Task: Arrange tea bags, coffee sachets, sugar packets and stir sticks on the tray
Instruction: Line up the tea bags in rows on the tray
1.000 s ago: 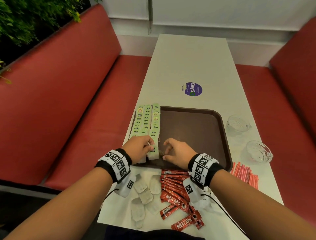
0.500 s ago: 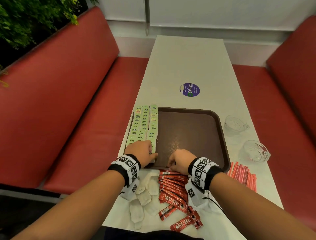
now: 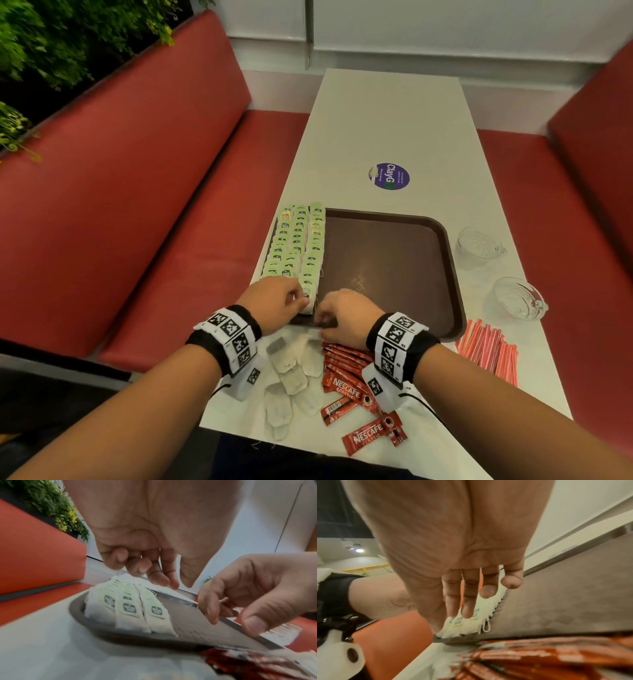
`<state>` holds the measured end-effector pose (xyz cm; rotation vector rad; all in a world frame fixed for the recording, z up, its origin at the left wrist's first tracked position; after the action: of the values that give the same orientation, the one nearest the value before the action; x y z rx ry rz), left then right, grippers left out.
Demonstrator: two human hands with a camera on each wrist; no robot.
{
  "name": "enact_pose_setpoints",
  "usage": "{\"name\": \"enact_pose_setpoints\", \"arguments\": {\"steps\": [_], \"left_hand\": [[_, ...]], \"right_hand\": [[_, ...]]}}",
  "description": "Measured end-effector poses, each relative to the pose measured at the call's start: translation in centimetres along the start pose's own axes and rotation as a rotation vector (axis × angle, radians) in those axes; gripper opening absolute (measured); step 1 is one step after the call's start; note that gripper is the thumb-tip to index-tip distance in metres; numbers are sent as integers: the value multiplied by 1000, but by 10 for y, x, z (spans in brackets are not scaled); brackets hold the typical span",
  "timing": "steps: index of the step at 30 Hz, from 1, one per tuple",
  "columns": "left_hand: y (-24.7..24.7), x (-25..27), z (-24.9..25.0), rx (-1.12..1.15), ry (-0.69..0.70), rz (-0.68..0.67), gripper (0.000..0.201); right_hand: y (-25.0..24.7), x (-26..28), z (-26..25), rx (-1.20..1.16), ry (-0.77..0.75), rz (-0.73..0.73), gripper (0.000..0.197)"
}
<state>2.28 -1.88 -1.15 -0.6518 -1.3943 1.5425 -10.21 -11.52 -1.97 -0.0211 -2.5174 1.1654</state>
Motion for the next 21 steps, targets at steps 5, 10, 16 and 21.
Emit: {"name": "enact_pose_setpoints", "arguments": {"steps": [5, 10, 16, 21], "left_hand": [[20, 41, -13, -77, 128, -177, 11], [46, 60, -16, -102, 105, -246, 25], [56, 69, -16, -112, 81, -183, 41], [55, 73, -17, -130, 71, -162, 33]], "right_hand": [[28, -7, -18, 170, -57, -110, 29], [47, -5, -29, 398, -58, -204, 27], [54, -5, -35, 513, -53, -242, 42], [59, -6, -40, 587, -68, -245, 29]]}}
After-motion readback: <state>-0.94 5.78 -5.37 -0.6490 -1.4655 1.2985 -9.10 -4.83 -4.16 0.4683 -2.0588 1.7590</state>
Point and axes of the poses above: each hand's wrist, its own x-axis away from the middle knuckle, its own y-axis out of the palm, z = x × y, the point moved 5 cm from there along -x, towards the middle knuckle, and after that the axes turned 11 degrees about -x, right-handed, at the moved point
